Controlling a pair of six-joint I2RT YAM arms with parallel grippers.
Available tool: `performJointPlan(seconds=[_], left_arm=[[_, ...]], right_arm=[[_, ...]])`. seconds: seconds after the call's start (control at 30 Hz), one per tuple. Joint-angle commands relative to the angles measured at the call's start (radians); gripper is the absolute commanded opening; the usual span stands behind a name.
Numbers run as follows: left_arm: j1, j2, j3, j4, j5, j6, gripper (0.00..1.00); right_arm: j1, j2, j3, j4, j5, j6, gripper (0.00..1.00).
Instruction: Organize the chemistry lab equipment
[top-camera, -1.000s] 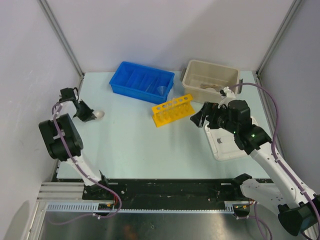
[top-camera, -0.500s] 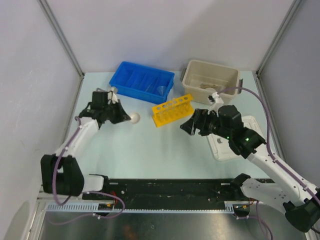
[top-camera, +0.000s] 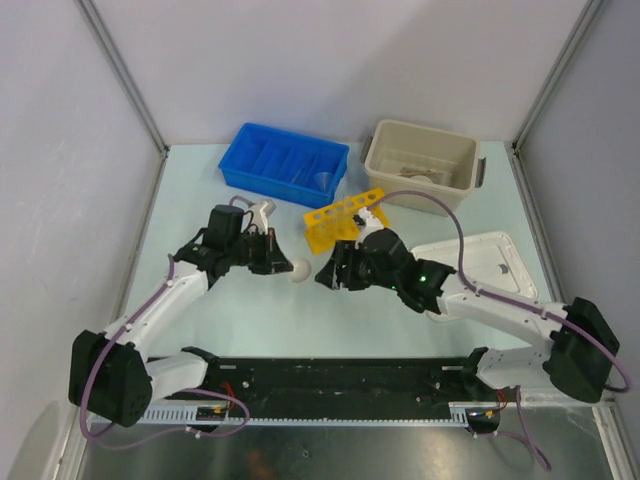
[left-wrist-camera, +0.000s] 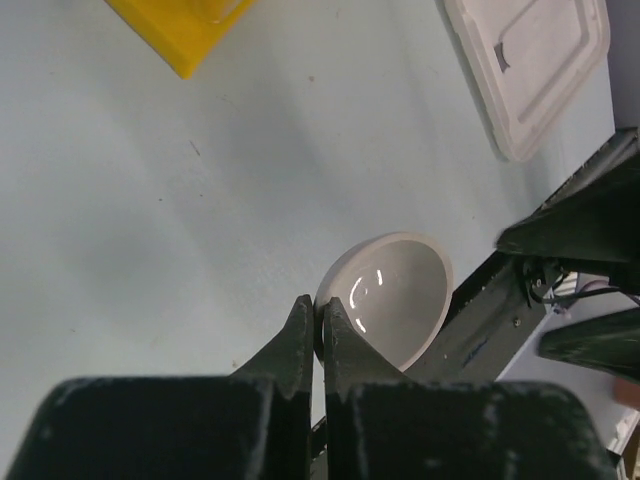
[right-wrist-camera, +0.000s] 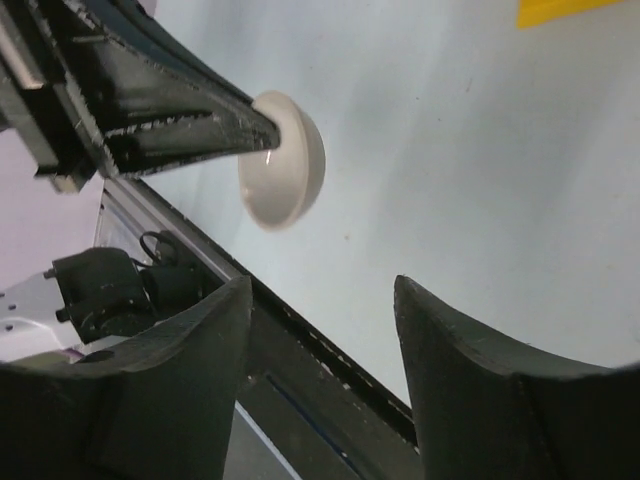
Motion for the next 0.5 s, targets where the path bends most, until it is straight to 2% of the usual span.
performJointPlan(seconds=[0.0,0.3,0.47], left_arm=[[-0.012,-0.034,-0.006,0.067,0.077,0.033,0.00],[-0.012,-0.033,-0.008,0.077,0.137,0.032,0.00],[-0.012,-0.043,-0.013,0.095,0.163,0.026,0.02]], right_arm=[[0.015,0.074,-0.002,0.223,0.001,0.074,0.61],[0.008,0.163,0.005,0.322,0.026,0.100,0.50],[0.003,0.184,0.012,0.316,0.060,0.102,0.35]])
